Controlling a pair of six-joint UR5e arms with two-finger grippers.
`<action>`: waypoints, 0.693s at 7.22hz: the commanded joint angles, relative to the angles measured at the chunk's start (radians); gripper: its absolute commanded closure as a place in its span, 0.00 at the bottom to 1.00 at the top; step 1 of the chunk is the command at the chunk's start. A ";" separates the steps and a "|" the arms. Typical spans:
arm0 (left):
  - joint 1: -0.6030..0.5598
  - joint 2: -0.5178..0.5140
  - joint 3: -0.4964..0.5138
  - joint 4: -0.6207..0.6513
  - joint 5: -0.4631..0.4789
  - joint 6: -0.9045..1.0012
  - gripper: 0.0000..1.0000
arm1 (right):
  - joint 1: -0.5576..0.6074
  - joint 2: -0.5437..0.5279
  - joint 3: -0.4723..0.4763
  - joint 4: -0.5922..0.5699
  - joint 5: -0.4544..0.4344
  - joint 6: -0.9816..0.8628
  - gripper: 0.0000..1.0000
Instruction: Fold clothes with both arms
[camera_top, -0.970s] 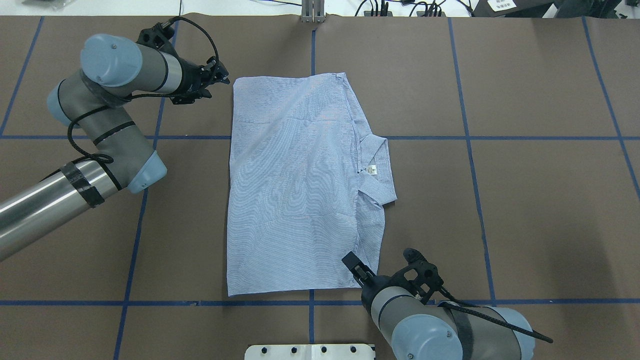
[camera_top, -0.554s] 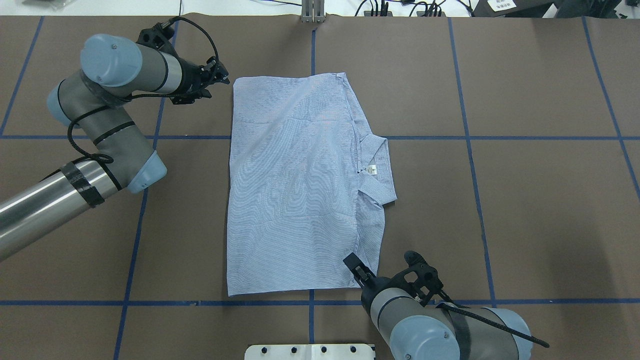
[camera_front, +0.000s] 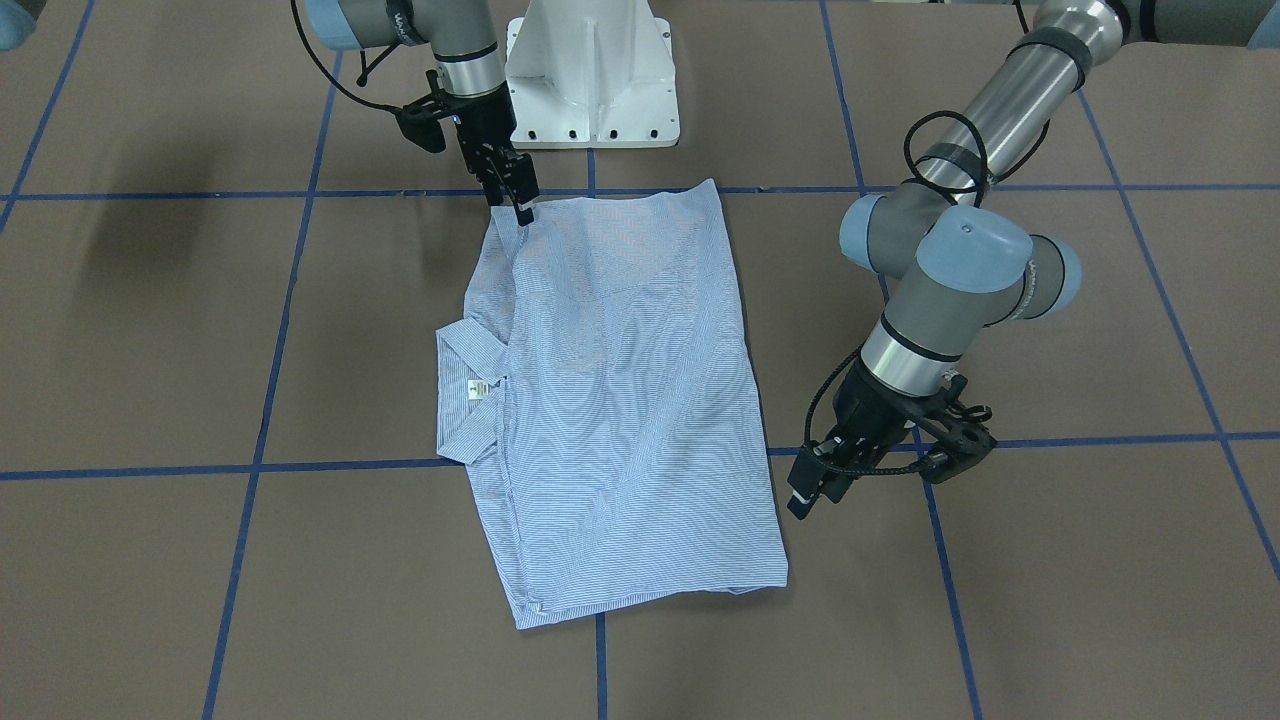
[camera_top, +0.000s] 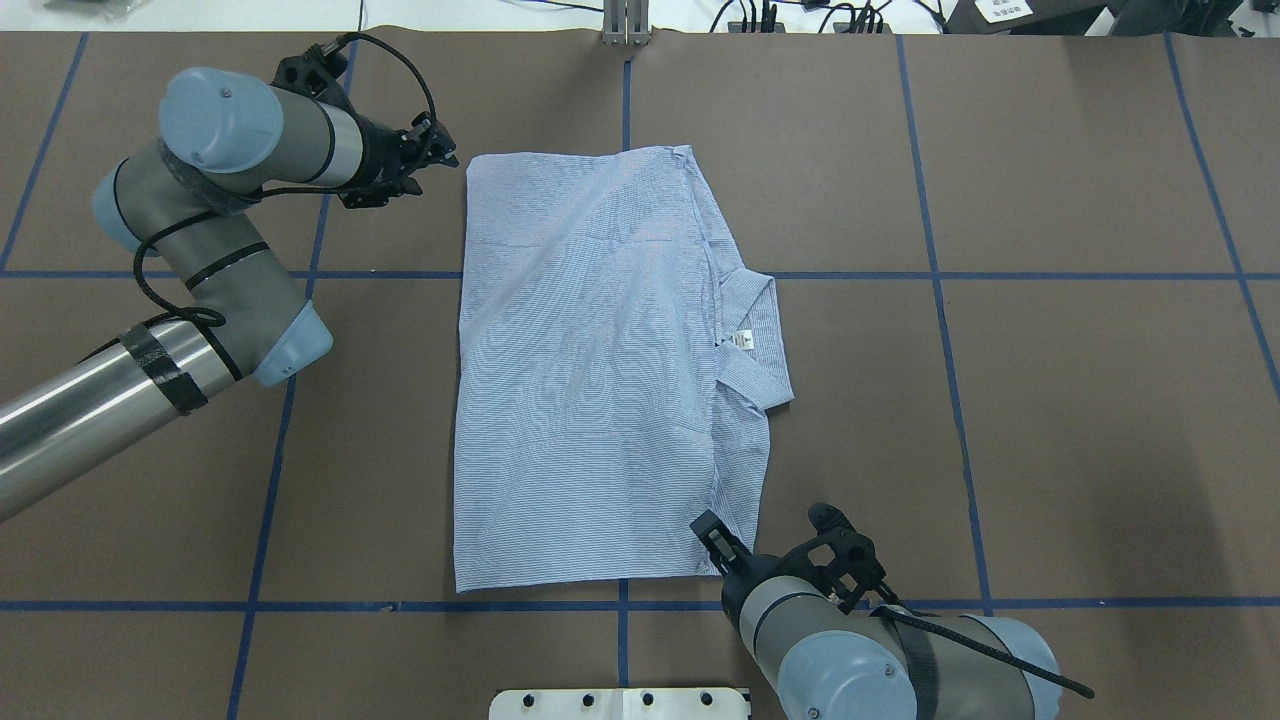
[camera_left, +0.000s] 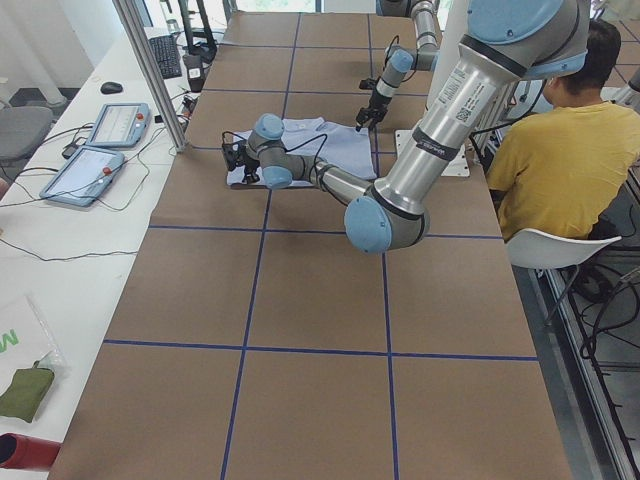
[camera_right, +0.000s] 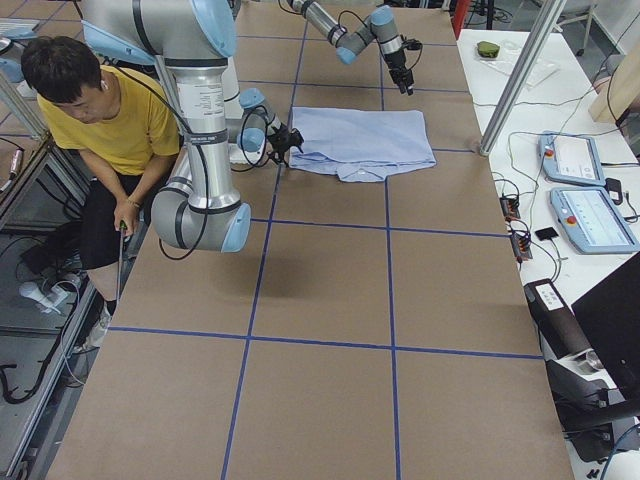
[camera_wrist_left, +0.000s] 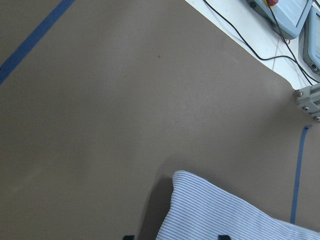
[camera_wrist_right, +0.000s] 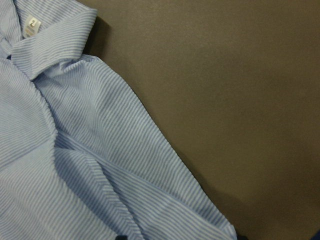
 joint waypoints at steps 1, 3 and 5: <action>0.000 0.001 -0.002 0.000 0.000 0.000 0.36 | 0.001 -0.001 -0.003 0.000 -0.001 0.023 0.71; 0.001 0.001 -0.001 0.000 0.000 -0.002 0.36 | 0.007 0.002 -0.006 0.001 0.000 0.036 0.78; 0.000 0.002 -0.002 0.000 0.000 -0.002 0.36 | 0.016 0.021 -0.005 0.001 0.000 0.046 1.00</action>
